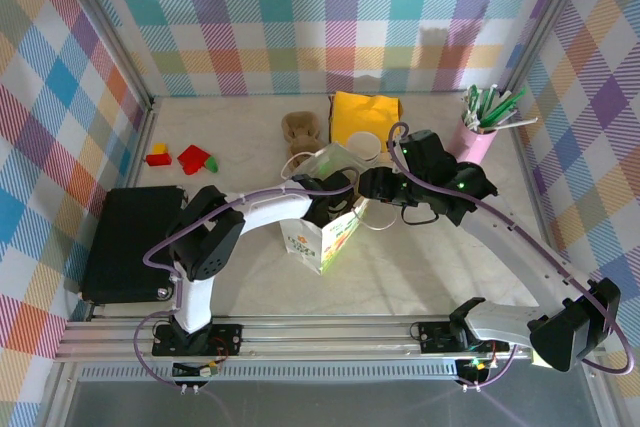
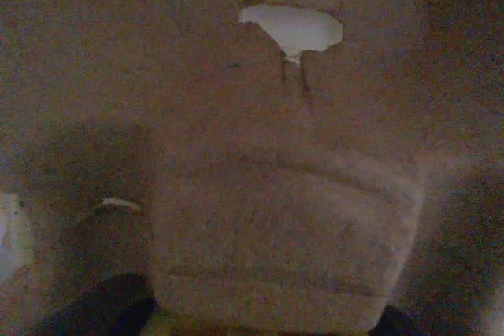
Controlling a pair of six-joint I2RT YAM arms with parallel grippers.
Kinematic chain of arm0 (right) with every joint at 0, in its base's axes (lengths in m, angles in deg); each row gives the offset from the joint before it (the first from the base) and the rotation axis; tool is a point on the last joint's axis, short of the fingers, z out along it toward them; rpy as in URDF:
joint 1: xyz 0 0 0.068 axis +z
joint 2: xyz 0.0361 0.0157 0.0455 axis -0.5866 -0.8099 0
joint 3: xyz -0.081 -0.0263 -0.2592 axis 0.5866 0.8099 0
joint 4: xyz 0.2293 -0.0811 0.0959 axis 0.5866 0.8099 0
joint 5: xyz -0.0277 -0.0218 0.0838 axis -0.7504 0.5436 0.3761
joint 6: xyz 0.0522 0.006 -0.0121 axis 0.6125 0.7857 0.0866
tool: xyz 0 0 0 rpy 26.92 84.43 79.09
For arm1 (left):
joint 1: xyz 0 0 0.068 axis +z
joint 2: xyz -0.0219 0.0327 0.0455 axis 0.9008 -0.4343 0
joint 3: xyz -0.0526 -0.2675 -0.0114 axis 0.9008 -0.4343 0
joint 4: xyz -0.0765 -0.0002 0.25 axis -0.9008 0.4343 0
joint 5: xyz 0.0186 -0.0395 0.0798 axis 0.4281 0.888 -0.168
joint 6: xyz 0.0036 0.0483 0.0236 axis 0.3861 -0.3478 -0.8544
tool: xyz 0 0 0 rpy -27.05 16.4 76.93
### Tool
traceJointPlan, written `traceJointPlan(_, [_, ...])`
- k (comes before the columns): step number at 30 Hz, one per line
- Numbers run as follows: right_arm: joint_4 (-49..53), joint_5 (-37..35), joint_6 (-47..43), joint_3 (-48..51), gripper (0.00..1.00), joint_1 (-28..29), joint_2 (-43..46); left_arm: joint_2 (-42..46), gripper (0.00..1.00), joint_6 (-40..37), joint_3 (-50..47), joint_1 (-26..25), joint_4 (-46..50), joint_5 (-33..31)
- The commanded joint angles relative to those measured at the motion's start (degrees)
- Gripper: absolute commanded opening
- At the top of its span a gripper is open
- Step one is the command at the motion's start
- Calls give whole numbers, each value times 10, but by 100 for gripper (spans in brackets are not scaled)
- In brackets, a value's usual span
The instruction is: Pack the takeout coffee
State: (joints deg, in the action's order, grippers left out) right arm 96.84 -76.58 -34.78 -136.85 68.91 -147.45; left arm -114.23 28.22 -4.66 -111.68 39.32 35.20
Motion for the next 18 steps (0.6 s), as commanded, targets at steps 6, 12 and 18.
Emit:
traceJointPlan(6, [-11,7,-1,8,49,-3,13,-38,0,10,-23,4,-18,4])
traceJointPlan(12, [-10,5,-3,9,49,-3,13,-19,0,14,-20,4,-17,6])
traceJointPlan(18, [-10,1,-6,11,48,-3,11,31,0,18,4,0,0,2])
